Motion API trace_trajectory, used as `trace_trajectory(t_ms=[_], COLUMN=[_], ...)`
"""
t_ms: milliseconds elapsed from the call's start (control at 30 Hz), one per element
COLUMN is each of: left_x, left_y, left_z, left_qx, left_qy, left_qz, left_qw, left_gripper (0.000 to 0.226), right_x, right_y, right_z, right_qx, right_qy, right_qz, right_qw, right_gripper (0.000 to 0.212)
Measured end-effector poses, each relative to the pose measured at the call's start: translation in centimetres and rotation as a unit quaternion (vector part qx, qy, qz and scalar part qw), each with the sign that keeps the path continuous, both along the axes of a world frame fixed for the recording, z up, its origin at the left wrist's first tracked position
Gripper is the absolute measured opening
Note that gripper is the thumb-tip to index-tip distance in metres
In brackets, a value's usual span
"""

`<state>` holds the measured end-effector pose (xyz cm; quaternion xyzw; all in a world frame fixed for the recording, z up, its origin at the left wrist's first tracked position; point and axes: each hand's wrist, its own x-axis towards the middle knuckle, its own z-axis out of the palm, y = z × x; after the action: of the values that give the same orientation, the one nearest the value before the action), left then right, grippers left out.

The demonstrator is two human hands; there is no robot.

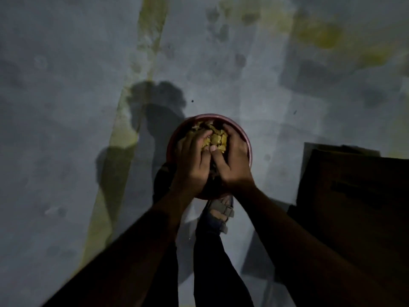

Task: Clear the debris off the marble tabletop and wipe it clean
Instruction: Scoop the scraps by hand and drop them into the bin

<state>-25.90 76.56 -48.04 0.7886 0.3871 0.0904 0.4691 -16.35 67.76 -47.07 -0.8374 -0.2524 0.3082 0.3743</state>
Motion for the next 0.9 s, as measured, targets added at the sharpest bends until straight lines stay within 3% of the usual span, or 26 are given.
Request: trace_trajectory(t_ms=[133, 267, 500, 633, 767, 900], left_x=[-2.3, -3.9, -2.0, -1.1, -0.9, -1.1], left_y=[1.3, 0.6, 0.4, 0.8, 0.9, 1.5], left_z=[-6.5, -11.0, -17.7, -20.9, -19.8, -15.2], left_qx=[0.161, 0.273, 0.375, 0.380, 0.364, 0.366], left_qy=[0.177, 0.185, 0.131, 0.126, 0.146, 0.175], left_qz=[-0.180, -0.291, -0.293, -0.288, -0.302, -0.338], left_qw=[0.954, 0.898, 0.870, 0.870, 0.869, 0.849], left_gripper=[0.057, 0.070, 0.071, 0.067, 0.065, 0.065], right_x=[1.1, 0.4, -0.3, 0.3, 0.6, 0.7], right_y=[-2.1, -3.0, -2.6, -2.2, -2.1, -2.1], right_z=[-6.2, -10.7, -18.4, -21.3, -20.1, -15.5], right_qx=[-0.119, -0.129, -0.220, -0.241, -0.228, -0.186], right_qy=[-0.068, -0.159, -0.257, -0.279, -0.303, -0.268], right_qz=[0.139, 0.234, 0.223, 0.222, 0.224, 0.224], right_qw=[0.981, 0.950, 0.914, 0.903, 0.898, 0.918], right_gripper=[0.077, 0.069, 0.075, 0.075, 0.073, 0.069])
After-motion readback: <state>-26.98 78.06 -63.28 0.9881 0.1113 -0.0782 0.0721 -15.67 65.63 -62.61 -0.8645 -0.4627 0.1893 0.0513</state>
